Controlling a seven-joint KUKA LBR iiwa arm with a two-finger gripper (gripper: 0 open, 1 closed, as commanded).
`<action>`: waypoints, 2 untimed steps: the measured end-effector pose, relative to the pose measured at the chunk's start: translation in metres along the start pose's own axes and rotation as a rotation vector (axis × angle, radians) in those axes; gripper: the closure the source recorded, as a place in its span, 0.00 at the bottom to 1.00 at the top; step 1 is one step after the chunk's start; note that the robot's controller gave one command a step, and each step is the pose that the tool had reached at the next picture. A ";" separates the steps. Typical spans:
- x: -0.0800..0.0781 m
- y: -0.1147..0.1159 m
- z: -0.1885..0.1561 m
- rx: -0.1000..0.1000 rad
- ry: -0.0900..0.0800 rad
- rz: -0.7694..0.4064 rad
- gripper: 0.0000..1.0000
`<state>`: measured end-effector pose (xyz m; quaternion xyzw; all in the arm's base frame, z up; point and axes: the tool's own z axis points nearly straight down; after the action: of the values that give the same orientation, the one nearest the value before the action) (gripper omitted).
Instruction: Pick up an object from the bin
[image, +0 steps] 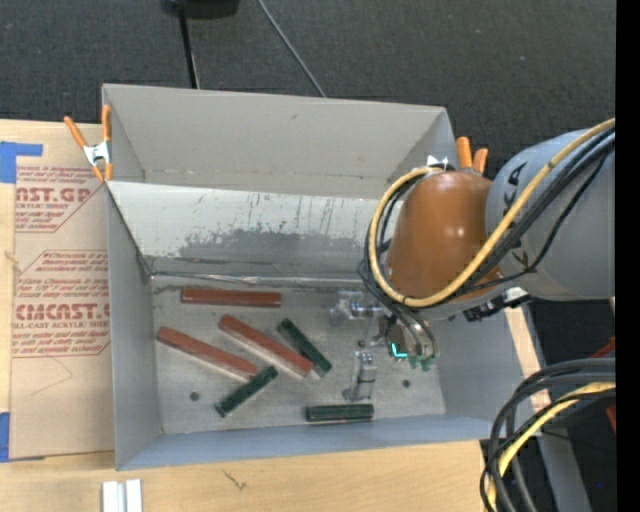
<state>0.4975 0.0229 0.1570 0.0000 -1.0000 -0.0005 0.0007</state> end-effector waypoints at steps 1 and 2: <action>0.000 0.000 0.000 0.000 -0.002 0.000 0.00; -0.026 0.018 0.034 0.000 -0.011 0.152 0.00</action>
Offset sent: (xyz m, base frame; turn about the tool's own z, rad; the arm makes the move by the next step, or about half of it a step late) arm 0.0530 0.0443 -0.0870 0.3308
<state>0.5236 0.0405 0.1234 -0.0758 -0.9971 -0.0005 -0.0050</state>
